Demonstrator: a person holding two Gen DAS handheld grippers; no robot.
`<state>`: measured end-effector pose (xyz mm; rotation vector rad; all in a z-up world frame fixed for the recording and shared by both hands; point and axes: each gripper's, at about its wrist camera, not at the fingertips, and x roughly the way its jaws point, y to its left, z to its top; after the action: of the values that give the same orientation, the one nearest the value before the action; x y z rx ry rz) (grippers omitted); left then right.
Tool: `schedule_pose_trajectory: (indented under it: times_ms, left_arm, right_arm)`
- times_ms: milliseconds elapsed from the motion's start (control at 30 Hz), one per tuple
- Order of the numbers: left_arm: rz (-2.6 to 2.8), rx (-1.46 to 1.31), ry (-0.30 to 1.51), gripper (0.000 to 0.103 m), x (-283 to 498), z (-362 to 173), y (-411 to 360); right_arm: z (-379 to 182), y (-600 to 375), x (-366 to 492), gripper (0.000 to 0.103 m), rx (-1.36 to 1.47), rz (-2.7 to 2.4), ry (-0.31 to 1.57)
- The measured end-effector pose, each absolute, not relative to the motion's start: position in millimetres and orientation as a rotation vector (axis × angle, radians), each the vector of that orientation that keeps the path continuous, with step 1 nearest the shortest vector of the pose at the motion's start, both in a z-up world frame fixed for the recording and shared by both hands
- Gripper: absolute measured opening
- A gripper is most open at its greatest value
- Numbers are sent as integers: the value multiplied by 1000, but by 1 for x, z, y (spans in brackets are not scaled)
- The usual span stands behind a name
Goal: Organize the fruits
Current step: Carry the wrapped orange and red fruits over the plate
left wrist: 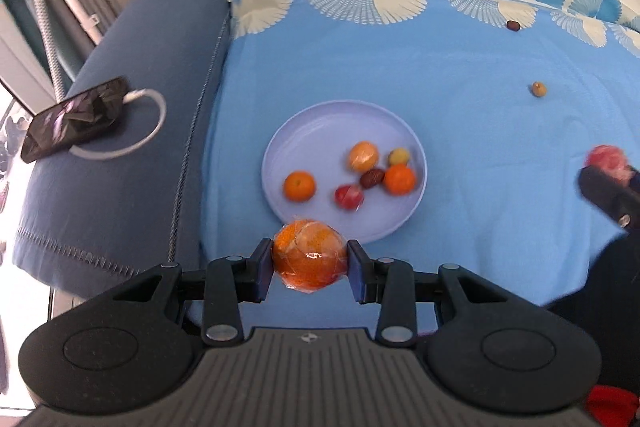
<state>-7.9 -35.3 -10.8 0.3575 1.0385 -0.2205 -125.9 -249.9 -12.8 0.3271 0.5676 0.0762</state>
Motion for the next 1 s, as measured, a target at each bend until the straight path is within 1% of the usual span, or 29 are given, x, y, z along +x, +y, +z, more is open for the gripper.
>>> schedule_pose_trajectory:
  times_ms: [167,300,567,1000]
  left_arm:
    - [-240,294,1012,42,-37,-12,-13]
    - [-249,246,990,42,-49,-7,2]
    - [-272,222,945,42,-58,2,10]
    - [-285,212,947,42,-56,1,12]
  right_arm:
    - [-1,-199,-142,32,206,167,600]
    - [9,-178,-150,32,153,178,598]
    - [17,-168,-158,32,113,160,583]
    - [17,-164,-153,33,103,151,594]
